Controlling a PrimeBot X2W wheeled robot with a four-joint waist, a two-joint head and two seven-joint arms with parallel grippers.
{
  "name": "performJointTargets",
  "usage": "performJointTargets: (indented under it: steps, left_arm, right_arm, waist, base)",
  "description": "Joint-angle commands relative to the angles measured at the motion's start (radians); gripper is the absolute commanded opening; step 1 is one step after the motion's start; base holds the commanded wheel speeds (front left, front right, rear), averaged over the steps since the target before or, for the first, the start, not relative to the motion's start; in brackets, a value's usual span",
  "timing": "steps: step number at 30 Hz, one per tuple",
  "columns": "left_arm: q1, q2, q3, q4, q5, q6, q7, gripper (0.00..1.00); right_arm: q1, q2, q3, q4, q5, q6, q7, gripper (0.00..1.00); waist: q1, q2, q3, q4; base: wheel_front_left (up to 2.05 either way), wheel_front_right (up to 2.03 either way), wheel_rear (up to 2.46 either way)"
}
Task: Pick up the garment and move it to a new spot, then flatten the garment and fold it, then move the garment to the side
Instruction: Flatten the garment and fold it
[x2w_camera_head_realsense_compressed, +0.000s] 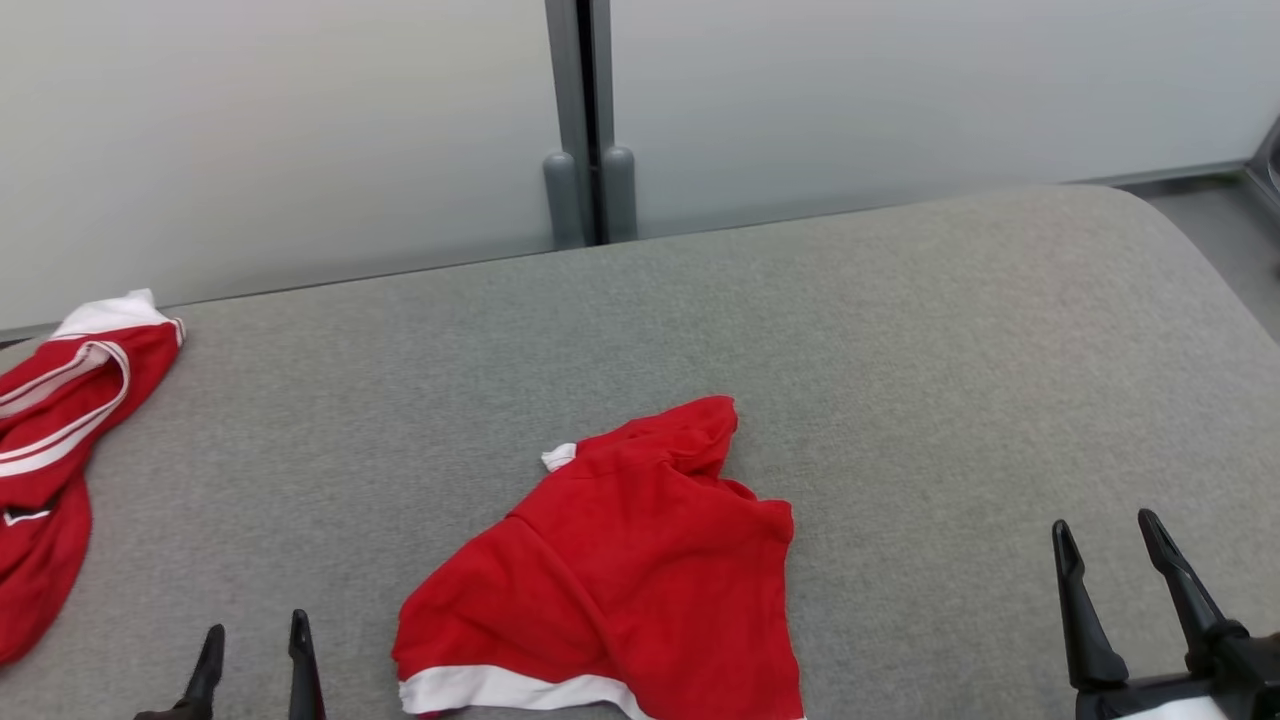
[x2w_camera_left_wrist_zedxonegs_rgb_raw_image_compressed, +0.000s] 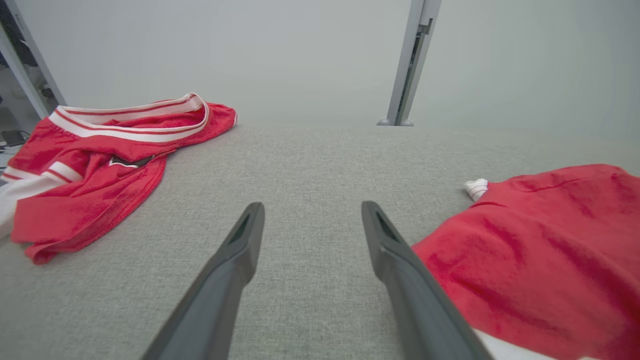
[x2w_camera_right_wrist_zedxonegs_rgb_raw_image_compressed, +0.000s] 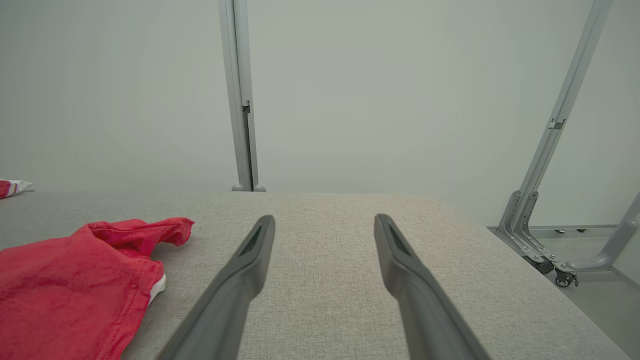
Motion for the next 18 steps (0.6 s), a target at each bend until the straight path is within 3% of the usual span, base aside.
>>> performJointTargets:
  steps: [1, 4, 11, 18]
  left_arm:
    - [0.014, -0.001, 0.019, 0.001, 0.025, -0.004, -0.007, 1.0]
    - [0.038, -0.031, 0.082, -0.034, 0.118, -0.047, -0.008, 1.0]
    - [0.075, -0.13, 0.199, -0.042, 0.263, -0.229, -0.008, 1.0]
    - [0.094, -0.208, 0.297, -0.022, 0.332, -0.338, -0.008, 1.0]
  right_arm:
    - [0.014, -0.009, -0.002, 0.0, -0.01, 0.0, -0.005, 1.0]
    - [0.034, -0.009, 0.0, 0.012, -0.025, 0.0, -0.005, 1.0]
    - [0.057, -0.006, 0.042, 0.072, -0.022, 0.0, -0.005, 1.0]
    - [0.05, -0.004, 0.064, 0.084, -0.007, 0.0, -0.005, 1.0]
  waist:
    - [0.0, 0.0, -0.027, 0.029]
    - [0.0, 0.0, -0.05, 0.059]
    - [0.0, 0.0, -0.081, 0.106]
    - [0.0, 0.0, -0.083, 0.121]
  base:
    - [0.0, 0.0, 0.0]
    - [0.0, 0.0, 0.0]
    - [0.0, 0.0, 0.0]
    - [0.0, 0.0, 0.0]
